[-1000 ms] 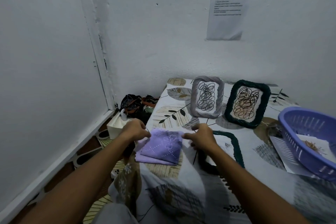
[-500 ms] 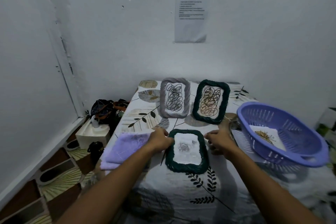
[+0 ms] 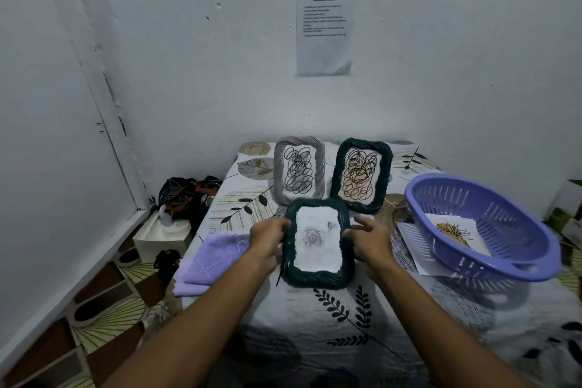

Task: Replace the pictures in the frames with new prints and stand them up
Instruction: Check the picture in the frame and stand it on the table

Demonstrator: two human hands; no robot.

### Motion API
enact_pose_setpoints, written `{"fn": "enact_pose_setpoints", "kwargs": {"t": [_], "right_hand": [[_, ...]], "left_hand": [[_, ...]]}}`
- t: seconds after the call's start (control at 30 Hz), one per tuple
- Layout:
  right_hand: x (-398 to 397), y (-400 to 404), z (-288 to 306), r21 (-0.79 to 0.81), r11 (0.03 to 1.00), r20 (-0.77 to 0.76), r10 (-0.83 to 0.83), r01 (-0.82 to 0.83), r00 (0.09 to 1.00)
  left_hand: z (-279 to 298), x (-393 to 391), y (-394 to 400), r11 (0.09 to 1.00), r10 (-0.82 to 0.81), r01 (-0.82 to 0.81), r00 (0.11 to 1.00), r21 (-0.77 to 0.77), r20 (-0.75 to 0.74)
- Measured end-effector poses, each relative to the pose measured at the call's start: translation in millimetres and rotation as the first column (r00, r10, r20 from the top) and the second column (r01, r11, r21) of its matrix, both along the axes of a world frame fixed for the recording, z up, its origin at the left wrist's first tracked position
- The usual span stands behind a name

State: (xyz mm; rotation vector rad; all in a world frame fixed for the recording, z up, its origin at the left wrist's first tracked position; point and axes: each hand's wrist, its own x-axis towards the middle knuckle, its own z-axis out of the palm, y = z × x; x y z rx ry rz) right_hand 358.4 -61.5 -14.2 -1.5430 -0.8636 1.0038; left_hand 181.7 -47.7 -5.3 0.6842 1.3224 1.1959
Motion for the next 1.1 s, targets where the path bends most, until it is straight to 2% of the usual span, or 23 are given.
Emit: {"fn": "enact_pose_setpoints", "kwargs": {"t": [0.13, 0.33, 0.47, 0.57, 0.7, 1.0, 1.1], "right_hand": [[-4.6, -4.0, 14.4, 0.188, 0.98, -0.216, -0.022, 0.064, 0.976], [-9.2, -10.3, 28.4, 0.31, 0.951, -0.437, 0.127, 0.016, 0.89], [-7.3, -14.8, 28.8, 0.345, 0.938, -0.54, 0.206, -0.009, 0.816], [-9.1, -16.1, 29.3, 0.347, 0.938, -0.57, 0.222, -0.013, 0.791], [-14.4, -17.2, 30.1, 0.35, 0.936, -0.564, 0.235, -0.029, 0.792], [-17.7, -19.7, 32.5, 0.342, 0.94, -0.555, 0.215, -0.015, 0.804], [-18.5, -18.2, 31.7, 0.338, 0.941, -0.558, 0.212, -0.014, 0.802]], "left_hand": [[9.0, -6.3, -0.2, 0.992, 0.058, -0.068, 0.995, 0.11, 0.084], [18.1, -17.5, -8.8, 0.97, 0.053, -0.093, 0.983, 0.227, 0.177], [17.9, -27.7, -13.3, 0.961, -0.052, 0.01, 0.988, 0.277, 0.145], [15.0, -28.3, -19.0, 0.955, -0.16, 0.126, 0.981, 0.267, 0.11], [16.2, -25.3, -22.7, 0.941, -0.261, 0.209, 0.949, 0.267, 0.177], [9.5, -34.3, -19.8, 0.954, -0.275, 0.229, 0.925, 0.194, 0.263], [1.6, -41.8, -19.6, 0.938, -0.33, 0.279, 0.903, 0.207, 0.276]]}}
